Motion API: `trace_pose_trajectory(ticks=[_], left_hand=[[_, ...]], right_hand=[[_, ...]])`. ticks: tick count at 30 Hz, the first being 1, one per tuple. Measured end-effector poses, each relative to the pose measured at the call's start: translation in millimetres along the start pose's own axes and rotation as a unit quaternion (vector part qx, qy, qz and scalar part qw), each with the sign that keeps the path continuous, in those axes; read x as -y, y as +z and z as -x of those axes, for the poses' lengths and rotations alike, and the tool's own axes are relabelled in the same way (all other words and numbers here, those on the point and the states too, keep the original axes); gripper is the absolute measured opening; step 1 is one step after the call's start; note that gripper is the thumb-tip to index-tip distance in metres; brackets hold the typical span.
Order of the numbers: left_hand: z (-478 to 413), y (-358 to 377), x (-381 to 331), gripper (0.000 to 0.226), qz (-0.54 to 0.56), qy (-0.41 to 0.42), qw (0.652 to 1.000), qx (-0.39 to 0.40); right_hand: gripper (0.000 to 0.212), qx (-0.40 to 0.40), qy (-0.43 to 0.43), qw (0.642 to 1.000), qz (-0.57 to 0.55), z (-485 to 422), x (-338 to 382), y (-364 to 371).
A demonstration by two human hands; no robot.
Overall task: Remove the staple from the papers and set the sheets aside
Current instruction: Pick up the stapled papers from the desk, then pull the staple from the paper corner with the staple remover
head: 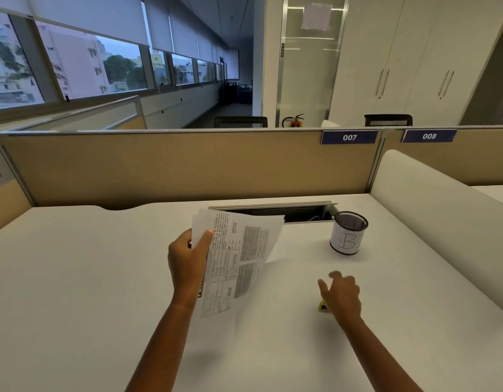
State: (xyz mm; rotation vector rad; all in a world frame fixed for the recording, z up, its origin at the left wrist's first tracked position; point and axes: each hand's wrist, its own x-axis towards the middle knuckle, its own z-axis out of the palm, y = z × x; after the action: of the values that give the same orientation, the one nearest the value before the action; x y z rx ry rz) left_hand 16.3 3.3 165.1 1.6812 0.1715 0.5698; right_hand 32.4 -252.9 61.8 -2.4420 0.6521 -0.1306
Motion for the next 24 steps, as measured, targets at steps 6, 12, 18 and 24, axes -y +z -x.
trace_pose_trajectory(ticks=[6,12,18,24], left_hand=[[12.7,16.6,26.1,0.015,0.05,-0.07,0.996,0.013],[18.5,21.4,35.6,0.018,0.075,-0.107,0.991,0.024],[23.4,22.4,37.5,0.015,0.083,-0.12,0.989,0.041],[28.2,27.0,35.9,0.014,0.087,-0.112,0.989,0.05]], right_hand=[[0.039,0.045,0.027,0.998,0.037,2.5,-18.6,15.3],[0.029,0.059,0.021,0.992,0.113,0.8,-10.5,13.5],[0.03,0.137,0.051,0.983,-0.114,-7.2,-11.7,-0.8],[0.02,0.33,0.213,0.718,-0.575,18.3,15.2,-5.8]])
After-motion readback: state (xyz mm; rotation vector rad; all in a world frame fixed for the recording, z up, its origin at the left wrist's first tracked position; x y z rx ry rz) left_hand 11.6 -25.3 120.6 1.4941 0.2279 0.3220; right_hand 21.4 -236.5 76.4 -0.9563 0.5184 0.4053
